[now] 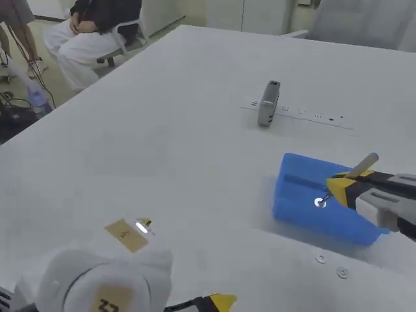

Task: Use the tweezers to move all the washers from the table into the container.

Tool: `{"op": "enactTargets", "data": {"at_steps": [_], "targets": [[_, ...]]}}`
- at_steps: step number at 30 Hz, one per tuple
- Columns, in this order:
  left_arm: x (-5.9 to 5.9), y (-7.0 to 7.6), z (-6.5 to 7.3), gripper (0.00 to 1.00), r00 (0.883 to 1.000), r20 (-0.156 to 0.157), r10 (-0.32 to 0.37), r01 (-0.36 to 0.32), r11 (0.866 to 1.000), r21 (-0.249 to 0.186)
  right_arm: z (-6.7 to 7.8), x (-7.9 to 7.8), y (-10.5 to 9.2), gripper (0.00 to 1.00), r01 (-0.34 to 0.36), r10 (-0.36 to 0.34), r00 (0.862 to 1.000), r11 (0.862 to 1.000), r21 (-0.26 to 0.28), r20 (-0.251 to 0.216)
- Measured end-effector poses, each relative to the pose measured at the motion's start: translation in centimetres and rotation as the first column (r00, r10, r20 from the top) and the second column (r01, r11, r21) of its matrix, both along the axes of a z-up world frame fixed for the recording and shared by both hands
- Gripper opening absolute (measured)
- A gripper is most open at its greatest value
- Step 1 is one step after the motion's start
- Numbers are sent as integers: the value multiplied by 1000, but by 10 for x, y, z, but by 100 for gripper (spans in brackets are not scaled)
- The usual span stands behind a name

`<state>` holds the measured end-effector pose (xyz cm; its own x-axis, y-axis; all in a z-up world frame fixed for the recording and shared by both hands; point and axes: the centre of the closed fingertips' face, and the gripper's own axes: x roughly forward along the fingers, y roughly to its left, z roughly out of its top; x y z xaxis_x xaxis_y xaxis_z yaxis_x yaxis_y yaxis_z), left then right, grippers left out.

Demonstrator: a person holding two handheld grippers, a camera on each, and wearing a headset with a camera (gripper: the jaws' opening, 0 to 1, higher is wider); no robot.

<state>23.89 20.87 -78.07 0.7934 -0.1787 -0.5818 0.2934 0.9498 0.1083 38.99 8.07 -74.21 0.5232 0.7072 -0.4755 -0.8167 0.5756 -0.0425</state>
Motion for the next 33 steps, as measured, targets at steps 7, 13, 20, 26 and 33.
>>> {"op": "enactTargets", "data": {"at_steps": [7, 13, 20, 26, 33], "targets": [[1, 0, 3, 84, 1000, 13, 3, -3, 1000, -10, -24, 26, 2, 2, 36, -37, 999, 999, -33, -15], [1, -1, 2, 84, 1000, 13, 0, 0, 1000, -6, -47, 32, -1, 2, 55, -59, 997, 996, -77, -51], [1, -1, 2, 84, 1000, 12, -7, 6, 1000, 3, -70, 34, -3, 2, 66, -76, 992, 993, -99, -103], [1, -1, 2, 83, 1000, 11, -8, 8, 1000, 8, -74, 34, -4, 2, 67, -79, 992, 991, -115, -101], [1, 0, 2, 83, 1000, 11, -6, 6, 1000, 15, -75, 35, -4, 3, 64, -78, 990, 991, -118, -119]]}}
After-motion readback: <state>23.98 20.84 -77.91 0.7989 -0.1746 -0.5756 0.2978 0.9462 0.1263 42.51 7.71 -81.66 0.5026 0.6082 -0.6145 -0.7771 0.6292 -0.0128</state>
